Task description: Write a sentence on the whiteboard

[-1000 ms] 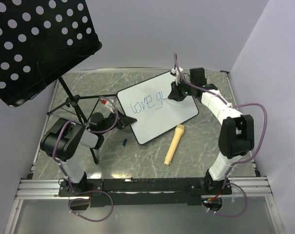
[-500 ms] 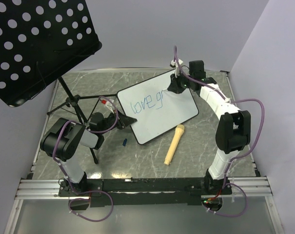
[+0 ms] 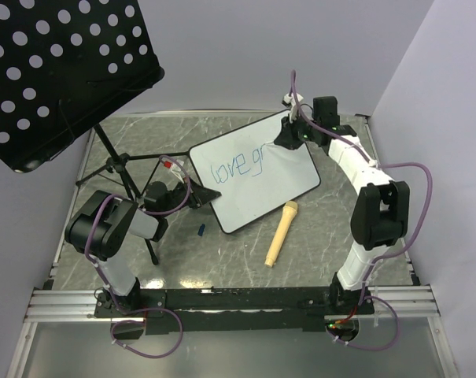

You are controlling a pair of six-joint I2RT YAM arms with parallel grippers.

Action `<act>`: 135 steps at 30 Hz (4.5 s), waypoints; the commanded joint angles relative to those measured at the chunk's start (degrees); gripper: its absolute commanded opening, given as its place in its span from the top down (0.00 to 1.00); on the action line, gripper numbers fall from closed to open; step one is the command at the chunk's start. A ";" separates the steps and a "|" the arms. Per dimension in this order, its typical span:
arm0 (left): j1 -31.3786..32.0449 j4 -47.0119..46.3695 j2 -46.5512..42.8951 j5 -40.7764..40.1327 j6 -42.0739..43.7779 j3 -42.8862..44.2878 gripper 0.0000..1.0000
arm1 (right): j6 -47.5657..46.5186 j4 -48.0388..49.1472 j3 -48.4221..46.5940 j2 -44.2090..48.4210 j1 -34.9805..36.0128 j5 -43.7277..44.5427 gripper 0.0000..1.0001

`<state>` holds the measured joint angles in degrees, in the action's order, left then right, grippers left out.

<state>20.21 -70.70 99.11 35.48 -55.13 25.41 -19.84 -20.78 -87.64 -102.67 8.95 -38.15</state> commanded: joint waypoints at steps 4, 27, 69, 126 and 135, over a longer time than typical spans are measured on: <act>0.18 -12.80 -1.20 3.98 3.10 1.49 0.99 | 0.24 2.32 2.29 7.40 -0.34 -3.60 1.00; 0.18 -12.89 -0.94 4.33 3.45 1.40 0.99 | -1.43 3.55 5.89 6.87 -2.71 -3.95 1.00; 0.18 -12.18 -1.81 4.07 3.46 1.31 0.99 | -2.66 4.43 8.53 7.40 -2.54 -7.64 1.00; 0.18 -11.31 -1.81 4.24 4.07 2.01 0.99 | -3.90 0.83 6.60 4.94 -0.60 2.65 1.00; 0.18 -11.48 -1.64 4.24 3.89 1.93 0.99 | -3.72 0.47 7.57 5.55 1.42 0.97 1.00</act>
<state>20.05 -70.43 99.11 35.70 -55.31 25.41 -23.03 -19.94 -80.66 -100.16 8.67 -35.97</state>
